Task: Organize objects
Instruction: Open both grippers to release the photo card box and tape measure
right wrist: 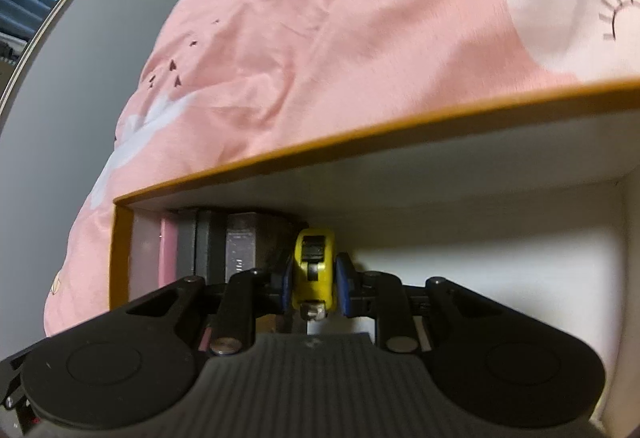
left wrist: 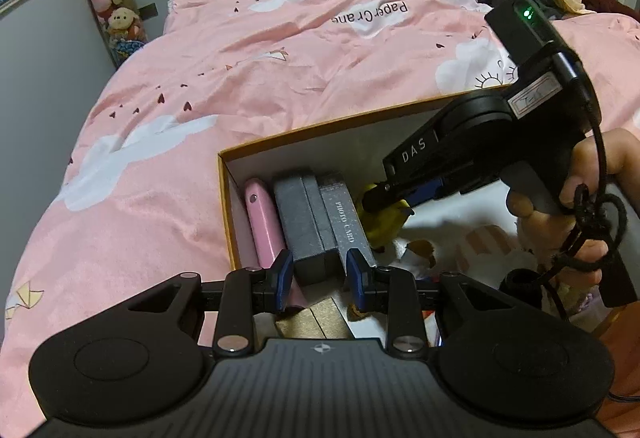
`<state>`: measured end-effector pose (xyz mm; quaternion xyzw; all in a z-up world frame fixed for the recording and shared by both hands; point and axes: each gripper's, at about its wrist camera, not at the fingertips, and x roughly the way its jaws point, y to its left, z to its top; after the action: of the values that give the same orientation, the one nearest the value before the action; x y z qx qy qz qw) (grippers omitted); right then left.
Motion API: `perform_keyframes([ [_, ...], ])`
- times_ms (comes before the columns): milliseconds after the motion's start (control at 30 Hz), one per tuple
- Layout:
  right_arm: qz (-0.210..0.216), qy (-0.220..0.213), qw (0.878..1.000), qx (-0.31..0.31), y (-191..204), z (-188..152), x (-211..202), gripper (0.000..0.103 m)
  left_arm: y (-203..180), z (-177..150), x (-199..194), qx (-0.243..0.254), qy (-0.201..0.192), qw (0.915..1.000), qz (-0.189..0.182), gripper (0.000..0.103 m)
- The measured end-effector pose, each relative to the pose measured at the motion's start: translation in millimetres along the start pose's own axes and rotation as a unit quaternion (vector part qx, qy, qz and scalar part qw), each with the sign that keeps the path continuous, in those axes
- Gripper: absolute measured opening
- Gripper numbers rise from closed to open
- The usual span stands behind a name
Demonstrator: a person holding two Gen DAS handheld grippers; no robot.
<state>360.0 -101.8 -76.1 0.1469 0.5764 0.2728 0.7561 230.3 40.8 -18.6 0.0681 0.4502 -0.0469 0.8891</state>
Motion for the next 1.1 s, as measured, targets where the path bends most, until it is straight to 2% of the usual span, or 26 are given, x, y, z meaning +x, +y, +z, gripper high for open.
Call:
perform_keyframes([
  [67, -0.012, -0.006, 1.000, -0.010, 2, 0, -2, 0.027, -1, 0, 0, 0.002, 0.001, 1.0000, 0.002, 0.034],
  [133, -0.035, -0.021, 0.999, -0.036, 8, -2, -8, 0.040, -2, -1, 1, 0.001, 0.003, 1.0000, 0.003, 0.034],
  [300, -0.062, -0.031, 0.995, -0.076, 15, -5, -18, 0.041, -2, -2, 3, -0.007, 0.008, 0.9999, 0.003, 0.034],
  [400, -0.076, -0.019, 0.993, -0.086, 15, -8, -19, 0.041, -2, -2, 2, -0.008, 0.007, 0.9999, 0.004, 0.034],
  [500, -0.096, 0.002, 0.991, -0.091, 16, -14, -16, 0.045, -1, -2, 0, -0.009, 0.006, 0.9999, 0.007, 0.034],
  [567, -0.096, 0.020, 0.991, -0.089, 14, -19, -13, 0.044, 1, -2, -2, -0.012, 0.005, 0.9999, 0.008, 0.034],
  [633, -0.082, 0.033, 0.993, -0.075, 10, -21, -10, 0.033, 2, -3, -4, -0.019, 0.003, 0.9998, 0.010, 0.034],
  [733, -0.067, 0.034, 0.996, -0.048, 3, -20, -6, 0.025, 5, -2, -5, -0.030, 0.003, 0.9995, 0.008, 0.034],
  [900, -0.040, 0.031, 0.999, -0.015, -2, -18, 3, 0.020, 4, -2, -8, -0.037, -0.002, 0.9993, 0.007, 0.034],
  [1033, -0.032, 0.014, 0.999, -0.005, -3, -16, 4, 0.019, 4, 0, -9, -0.051, -0.008, 0.9987, 0.003, 0.034],
  [1100, -0.016, 0.022, 1.000, 0.011, -6, -14, 6, 0.019, 3, 1, -10, -0.055, -0.008, 0.9985, -0.001, 0.034],
])
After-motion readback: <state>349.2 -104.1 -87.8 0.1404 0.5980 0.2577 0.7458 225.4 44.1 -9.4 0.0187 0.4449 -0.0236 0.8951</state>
